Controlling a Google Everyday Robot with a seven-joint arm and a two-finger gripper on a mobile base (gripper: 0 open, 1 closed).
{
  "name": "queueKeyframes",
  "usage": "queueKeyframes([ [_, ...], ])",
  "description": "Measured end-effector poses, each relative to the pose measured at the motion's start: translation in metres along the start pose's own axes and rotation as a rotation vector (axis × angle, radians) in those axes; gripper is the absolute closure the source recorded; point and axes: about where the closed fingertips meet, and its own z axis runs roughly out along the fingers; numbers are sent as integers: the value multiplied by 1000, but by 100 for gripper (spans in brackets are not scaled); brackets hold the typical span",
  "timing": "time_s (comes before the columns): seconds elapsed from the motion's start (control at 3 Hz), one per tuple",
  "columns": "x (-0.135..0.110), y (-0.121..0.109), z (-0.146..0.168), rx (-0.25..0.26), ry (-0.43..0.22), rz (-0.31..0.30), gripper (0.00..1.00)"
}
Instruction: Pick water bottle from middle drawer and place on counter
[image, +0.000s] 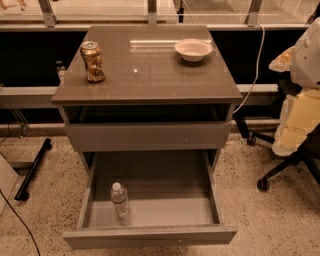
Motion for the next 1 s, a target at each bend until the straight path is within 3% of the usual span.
queueKeyframes([
  [0.33, 0, 0, 0, 1, -1, 0, 0],
  [1.0, -20, 14, 29, -36, -131, 30, 0],
])
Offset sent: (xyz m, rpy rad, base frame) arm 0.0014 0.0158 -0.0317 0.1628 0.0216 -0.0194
